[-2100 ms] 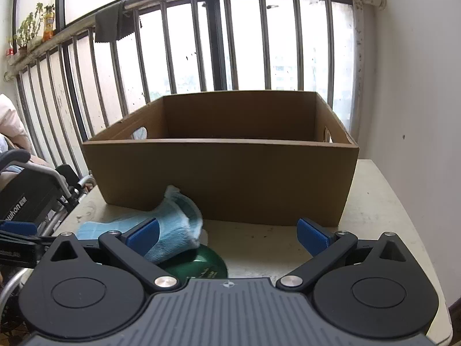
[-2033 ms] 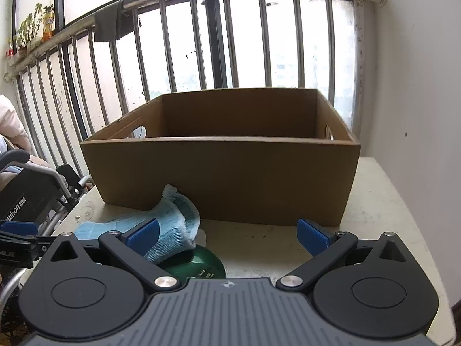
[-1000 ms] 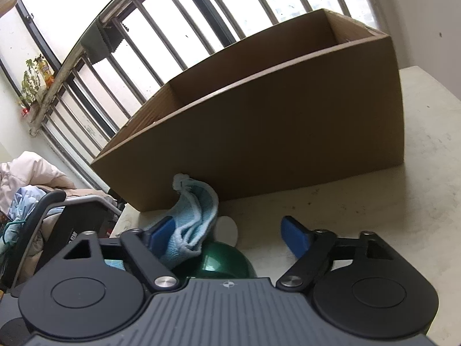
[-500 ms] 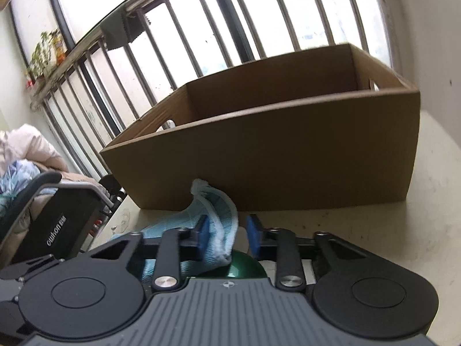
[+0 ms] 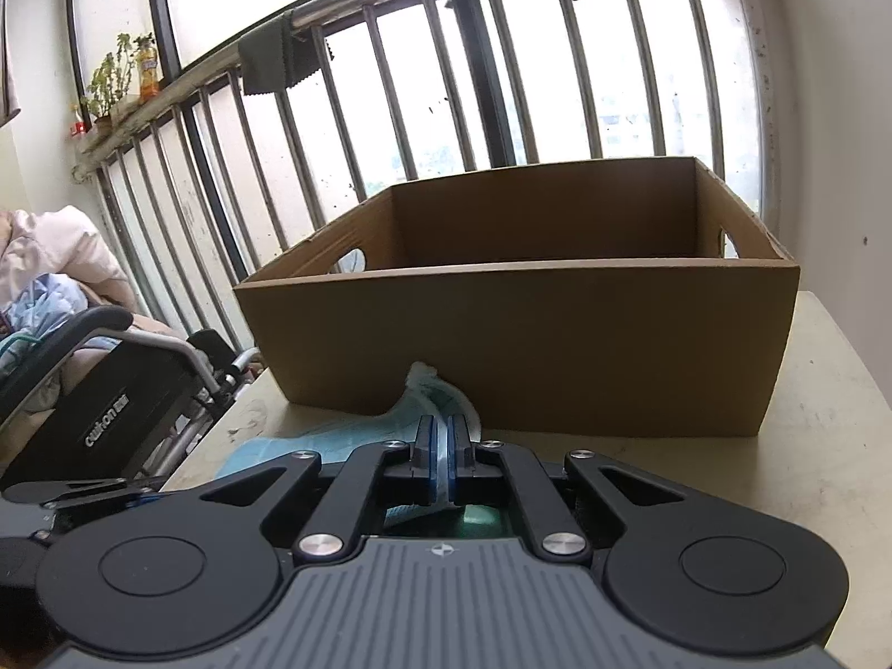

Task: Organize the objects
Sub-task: 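Lift the light-blue cloth with the right gripper off the white box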

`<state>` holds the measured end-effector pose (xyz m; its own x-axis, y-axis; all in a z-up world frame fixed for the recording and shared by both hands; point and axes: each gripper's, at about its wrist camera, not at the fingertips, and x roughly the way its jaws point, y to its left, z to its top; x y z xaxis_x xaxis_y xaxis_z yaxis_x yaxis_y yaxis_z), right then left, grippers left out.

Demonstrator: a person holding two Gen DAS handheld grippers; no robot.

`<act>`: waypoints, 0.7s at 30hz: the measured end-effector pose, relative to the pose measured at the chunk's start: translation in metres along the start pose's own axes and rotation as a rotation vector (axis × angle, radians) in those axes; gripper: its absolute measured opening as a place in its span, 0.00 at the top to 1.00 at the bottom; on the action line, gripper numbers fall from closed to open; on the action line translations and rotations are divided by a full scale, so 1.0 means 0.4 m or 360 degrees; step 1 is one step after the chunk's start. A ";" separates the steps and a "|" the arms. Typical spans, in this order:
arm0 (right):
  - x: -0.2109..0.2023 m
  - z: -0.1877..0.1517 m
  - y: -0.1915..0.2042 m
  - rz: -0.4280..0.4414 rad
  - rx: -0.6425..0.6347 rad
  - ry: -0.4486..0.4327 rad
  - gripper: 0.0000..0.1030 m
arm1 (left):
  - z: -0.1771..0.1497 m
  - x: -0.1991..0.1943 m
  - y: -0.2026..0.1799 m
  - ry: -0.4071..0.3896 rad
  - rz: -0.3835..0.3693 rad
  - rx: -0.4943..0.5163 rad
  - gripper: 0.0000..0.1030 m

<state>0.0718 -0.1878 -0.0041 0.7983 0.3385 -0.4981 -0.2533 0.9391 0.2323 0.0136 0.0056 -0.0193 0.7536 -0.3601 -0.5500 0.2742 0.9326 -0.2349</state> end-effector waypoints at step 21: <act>0.002 -0.026 0.024 -0.0033 -0.0033 0.0047 0.86 | -0.026 -0.031 0.025 -0.0013 -0.0107 -0.0017 0.71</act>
<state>0.0645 -0.1779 -0.0109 0.7873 0.3204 -0.5269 -0.2484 0.9468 0.2045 0.0007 0.0190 -0.0229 0.7385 -0.4214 -0.5263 0.3178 0.9060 -0.2795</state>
